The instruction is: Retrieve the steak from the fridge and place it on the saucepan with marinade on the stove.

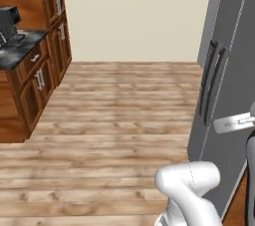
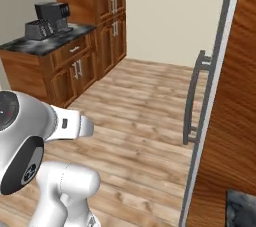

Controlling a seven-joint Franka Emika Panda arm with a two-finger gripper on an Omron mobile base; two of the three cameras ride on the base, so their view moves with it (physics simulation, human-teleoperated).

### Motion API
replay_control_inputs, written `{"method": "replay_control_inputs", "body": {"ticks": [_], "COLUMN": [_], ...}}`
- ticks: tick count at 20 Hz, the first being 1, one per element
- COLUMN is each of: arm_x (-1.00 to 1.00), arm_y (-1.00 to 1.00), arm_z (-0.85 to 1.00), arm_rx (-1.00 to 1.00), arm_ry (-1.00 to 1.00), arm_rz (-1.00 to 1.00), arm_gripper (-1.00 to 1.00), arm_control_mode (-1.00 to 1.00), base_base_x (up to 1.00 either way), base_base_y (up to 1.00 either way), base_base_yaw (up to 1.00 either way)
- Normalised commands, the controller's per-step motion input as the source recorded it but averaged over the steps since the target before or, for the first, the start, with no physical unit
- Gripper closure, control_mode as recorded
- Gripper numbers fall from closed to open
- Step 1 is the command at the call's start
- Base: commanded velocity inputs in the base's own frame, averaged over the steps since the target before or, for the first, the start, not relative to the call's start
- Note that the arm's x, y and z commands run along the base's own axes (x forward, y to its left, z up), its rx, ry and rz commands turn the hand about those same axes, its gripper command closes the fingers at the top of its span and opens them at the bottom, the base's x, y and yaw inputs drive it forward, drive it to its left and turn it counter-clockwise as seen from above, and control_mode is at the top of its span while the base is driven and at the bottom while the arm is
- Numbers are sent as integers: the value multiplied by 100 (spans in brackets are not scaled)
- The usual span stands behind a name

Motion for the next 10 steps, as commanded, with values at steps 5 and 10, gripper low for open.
{"method": "replay_control_inputs", "body": {"ticks": [5,10], "arm_x": [0,0], "arm_y": [0,0], "arm_z": [0,0], "arm_rx": [0,0], "arm_ry": [0,0], "arm_rz": [0,0], "arm_gripper": [-100,-100], "arm_control_mode": [100,100], "base_base_x": [22,12], "base_base_y": [81,35], "base_base_yaw": [-18,-20]}}
